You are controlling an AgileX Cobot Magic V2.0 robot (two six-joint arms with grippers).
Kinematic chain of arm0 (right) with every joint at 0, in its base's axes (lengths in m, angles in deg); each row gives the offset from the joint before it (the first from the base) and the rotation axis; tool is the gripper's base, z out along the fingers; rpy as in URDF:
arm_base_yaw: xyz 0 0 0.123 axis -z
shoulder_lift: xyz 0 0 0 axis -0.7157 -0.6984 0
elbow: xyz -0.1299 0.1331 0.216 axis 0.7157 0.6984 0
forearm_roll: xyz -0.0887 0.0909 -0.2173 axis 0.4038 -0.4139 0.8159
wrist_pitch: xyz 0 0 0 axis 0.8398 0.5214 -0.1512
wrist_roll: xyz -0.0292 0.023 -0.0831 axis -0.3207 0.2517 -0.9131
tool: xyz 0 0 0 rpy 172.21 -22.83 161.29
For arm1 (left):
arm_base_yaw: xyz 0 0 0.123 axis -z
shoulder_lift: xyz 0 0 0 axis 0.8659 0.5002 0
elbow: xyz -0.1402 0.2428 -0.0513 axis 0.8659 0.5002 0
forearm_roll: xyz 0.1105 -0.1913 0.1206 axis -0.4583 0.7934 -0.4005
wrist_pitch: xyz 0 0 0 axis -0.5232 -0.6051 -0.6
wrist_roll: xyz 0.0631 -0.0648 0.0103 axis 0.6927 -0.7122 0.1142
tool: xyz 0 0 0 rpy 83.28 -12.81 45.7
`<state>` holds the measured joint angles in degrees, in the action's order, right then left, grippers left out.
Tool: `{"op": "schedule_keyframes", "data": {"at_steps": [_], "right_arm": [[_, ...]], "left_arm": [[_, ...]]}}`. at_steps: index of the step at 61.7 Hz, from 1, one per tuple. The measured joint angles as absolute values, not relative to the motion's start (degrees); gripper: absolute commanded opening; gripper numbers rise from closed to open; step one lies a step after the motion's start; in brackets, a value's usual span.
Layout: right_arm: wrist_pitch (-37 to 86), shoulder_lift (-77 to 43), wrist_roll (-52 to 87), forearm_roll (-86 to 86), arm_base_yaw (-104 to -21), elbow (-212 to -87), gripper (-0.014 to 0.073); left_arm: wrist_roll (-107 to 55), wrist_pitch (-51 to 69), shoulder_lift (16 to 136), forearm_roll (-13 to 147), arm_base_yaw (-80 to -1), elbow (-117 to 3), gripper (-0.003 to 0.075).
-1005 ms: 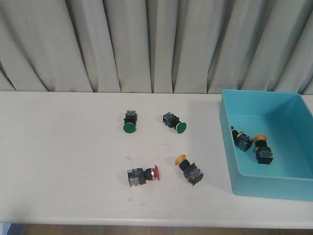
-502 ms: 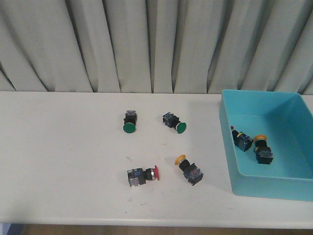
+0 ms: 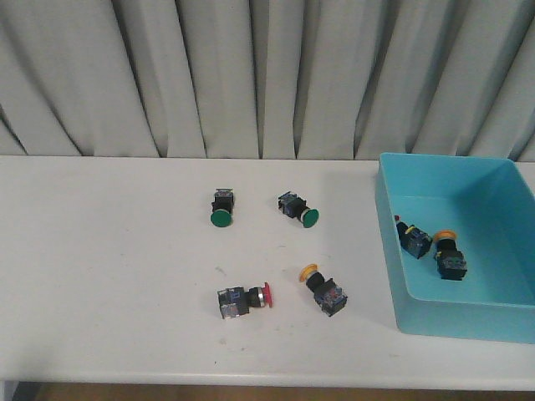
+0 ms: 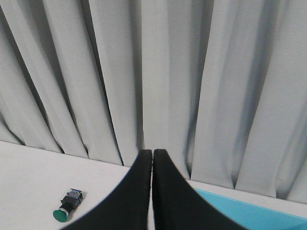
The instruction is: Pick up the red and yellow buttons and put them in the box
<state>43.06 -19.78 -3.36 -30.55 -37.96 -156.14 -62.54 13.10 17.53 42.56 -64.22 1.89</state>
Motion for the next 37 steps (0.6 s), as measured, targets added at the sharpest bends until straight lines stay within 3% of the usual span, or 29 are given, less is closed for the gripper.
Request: {"op": "schedule_keyframes", "data": {"at_steps": [28,37], "right_arm": [[40.93,-19.46,-2.83,-29.37,-37.96,-155.93,-0.0007],[34.96,-14.68,4.64,-21.38,-37.96,-148.34,-0.0007]], "left_arm": [[-62.54,13.10,17.53,42.56,-64.22,1.89,-0.0006],[-62.54,13.10,17.53,42.56,-64.22,1.89,-0.0006]]}}
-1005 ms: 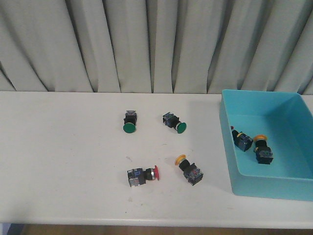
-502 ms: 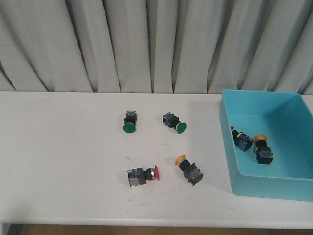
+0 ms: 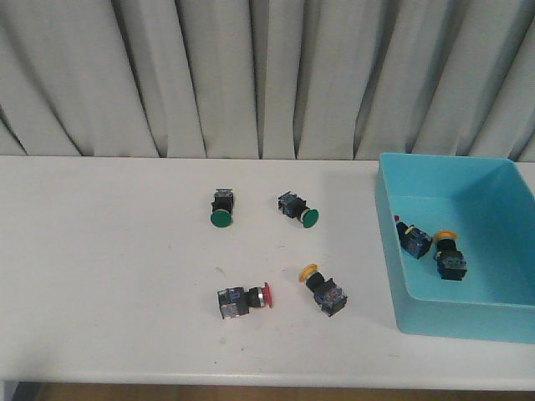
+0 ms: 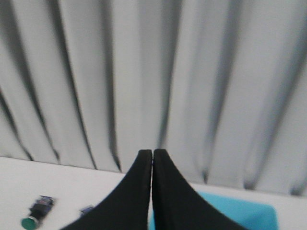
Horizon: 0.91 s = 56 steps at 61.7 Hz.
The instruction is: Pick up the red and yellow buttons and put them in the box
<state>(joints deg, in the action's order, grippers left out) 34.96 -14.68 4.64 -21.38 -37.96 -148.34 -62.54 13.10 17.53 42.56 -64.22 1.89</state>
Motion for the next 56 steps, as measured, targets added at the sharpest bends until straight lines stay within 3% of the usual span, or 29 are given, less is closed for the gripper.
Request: {"op": "schedule_keyframes", "data": {"at_steps": [15,27,45,56], "right_arm": [[20.99,0.97,25.64,-3.06,-38.41,-122.58,-0.0007],[13.82,16.20,32.57,11.83,-44.21,-105.86,-0.0006],[13.82,34.48,40.74,13.99,-45.89,-90.12,-0.0006],[16.13,41.68,42.39,14.06,-45.89,-87.25,-0.0006]], "left_arm": [[-62.54,13.10,17.53,42.56,-64.22,1.89,-0.0006],[-62.54,13.10,17.53,42.56,-64.22,1.89,-0.0006],[-62.54,13.10,17.53,42.56,-64.22,1.89,-0.0006],[-62.54,13.10,17.53,42.56,-64.22,1.89,-0.0006]]}}
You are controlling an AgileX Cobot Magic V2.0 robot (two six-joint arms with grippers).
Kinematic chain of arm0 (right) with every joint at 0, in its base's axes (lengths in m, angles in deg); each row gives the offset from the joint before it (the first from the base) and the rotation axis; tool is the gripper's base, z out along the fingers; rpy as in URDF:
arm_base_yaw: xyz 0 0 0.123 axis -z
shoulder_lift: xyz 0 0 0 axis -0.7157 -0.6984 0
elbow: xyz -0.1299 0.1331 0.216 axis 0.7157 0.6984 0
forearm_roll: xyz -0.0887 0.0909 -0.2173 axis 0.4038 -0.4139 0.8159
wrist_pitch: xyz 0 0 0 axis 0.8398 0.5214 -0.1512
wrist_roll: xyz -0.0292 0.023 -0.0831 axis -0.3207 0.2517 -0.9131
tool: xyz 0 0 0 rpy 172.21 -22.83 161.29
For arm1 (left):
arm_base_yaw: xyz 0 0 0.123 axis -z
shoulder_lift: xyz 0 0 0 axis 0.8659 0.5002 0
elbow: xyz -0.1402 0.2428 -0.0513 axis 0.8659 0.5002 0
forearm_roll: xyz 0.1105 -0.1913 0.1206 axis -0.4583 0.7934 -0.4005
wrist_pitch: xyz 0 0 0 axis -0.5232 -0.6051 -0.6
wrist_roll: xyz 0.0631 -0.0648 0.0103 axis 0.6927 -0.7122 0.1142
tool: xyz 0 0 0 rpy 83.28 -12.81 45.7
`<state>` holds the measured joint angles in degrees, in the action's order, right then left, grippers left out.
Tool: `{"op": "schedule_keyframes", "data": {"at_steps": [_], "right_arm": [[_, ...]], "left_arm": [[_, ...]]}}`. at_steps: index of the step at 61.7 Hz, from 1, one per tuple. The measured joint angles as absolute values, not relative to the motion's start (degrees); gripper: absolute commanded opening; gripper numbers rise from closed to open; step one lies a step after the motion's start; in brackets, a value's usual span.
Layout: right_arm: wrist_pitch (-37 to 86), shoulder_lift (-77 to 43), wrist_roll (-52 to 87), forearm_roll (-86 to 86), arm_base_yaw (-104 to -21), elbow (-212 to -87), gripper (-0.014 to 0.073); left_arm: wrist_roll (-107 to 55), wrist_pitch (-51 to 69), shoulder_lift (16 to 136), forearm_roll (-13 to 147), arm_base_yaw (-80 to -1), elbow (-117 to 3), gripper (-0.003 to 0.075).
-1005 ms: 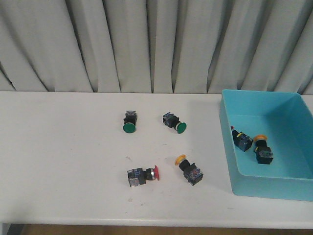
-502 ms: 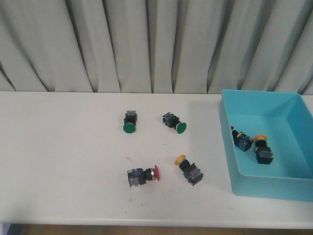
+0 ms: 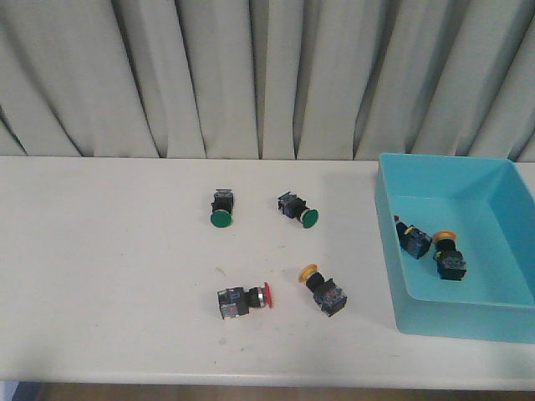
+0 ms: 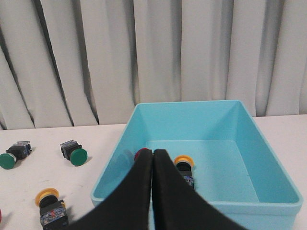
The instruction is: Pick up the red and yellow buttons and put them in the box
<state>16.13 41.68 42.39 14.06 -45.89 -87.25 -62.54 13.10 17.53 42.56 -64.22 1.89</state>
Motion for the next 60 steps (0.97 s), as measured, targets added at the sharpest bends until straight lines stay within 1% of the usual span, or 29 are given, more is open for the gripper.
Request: {"op": "schedule_keyframes", "data": {"at_steps": [13,60], "right_arm": [[17.83,42.05,42.44,14.71,-45.91,-87.18,-0.0006],[17.94,42.05,42.57,14.51,-45.91,-87.18,-0.0006]], "left_arm": [[-62.54,13.10,17.53,42.56,-64.22,1.89,-0.0006],[-62.54,13.10,17.53,42.56,-64.22,1.89,-0.0006]]}}
